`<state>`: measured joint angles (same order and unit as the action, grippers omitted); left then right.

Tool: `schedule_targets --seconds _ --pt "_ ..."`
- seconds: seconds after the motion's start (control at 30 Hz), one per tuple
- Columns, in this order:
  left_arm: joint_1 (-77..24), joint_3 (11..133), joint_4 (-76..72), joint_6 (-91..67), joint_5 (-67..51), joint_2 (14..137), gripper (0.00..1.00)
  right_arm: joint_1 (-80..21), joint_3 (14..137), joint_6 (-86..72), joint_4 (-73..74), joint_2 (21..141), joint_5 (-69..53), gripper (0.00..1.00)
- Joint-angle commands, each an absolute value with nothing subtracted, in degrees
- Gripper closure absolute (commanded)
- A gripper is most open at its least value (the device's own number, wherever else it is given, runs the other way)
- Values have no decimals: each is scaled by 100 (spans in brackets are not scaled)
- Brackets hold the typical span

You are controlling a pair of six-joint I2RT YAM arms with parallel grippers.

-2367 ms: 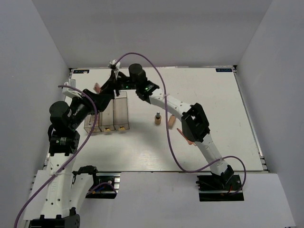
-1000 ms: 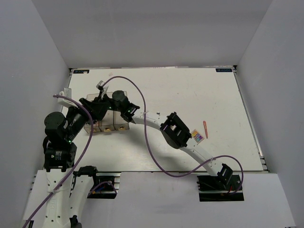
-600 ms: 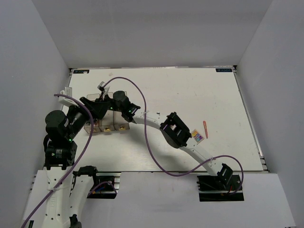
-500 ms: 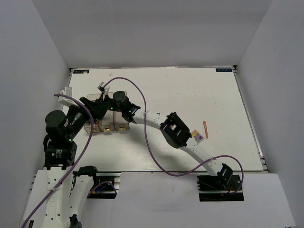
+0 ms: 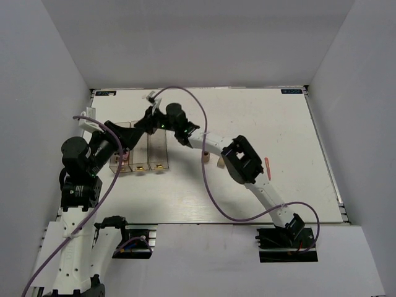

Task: Organize the makeup

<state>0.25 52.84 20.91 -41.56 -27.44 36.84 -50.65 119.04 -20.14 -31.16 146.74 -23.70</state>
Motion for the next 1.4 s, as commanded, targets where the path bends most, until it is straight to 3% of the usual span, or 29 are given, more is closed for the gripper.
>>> schedule_targets --seconds 0.0,0.13,0.17,0.2,0.3,0.43,0.6,0.67,0.73,0.77,0.8,0.83,0.87,0.93,1.17,1.37 --pt "9 5186 1793 -4201 -3005 3989 48 -4677 11866 -1820 -3157 13572 -2592 100" --pt "9 5045 1574 -4227 -3129 4139 59 -4342 11672 -1293 -2313 12983 -2891 100" --pt "9 4993 1538 -4236 -3172 4183 62 -4185 11620 -1066 -2085 12877 -2926 95" --pt "9 4992 1538 -4228 -3216 4253 66 -4123 11523 -942 -1648 12772 -2988 74" --pt "9 5062 1678 -4079 -3533 4771 75 -3780 11452 -204 -847 12306 -2875 44" --pt "-131 5080 1696 -3938 -3753 5622 79 -3156 11417 491 753 11743 -2698 30" --pt "-823 5509 1810 -3657 -3525 6581 75 -2410 10857 1184 1941 11207 -2663 29" --pt "-1132 5756 2135 -3411 -3219 7081 62 -2216 10261 1405 2178 10794 -2785 34" --pt "-1588 6089 2311 -3270 -3033 7381 53 -2066 9933 1572 2311 10435 -2830 49" --pt "-1739 6187 2338 -3252 -2937 7496 44 -1952 9645 1591 2355 10337 -2821 57" --pt "-1871 6266 2320 -3226 -2796 7715 42 -1908 9494 1573 2364 10145 -2821 71" --pt "-2124 6406 2312 -3208 -2725 7795 40 -1742 9353 1573 2364 10029 -2830 71" --pt "-2249 6459 2294 -3199 -2638 7874 34 -1679 9099 1573 2347 9950 -2804 82" --pt "-2599 6582 2224 -3121 -2330 8085 31 -1487 8843 1556 2347 9730 -2795 81" --pt "-3487 6916 2135 -2962 -1390 8701 24 -1073 8122 1687 2496 9246 -2821 49" --pt "-4051 7557 2654 -2900 154 9367 23 -914 7866 1574 2461 9088 -2900 47"
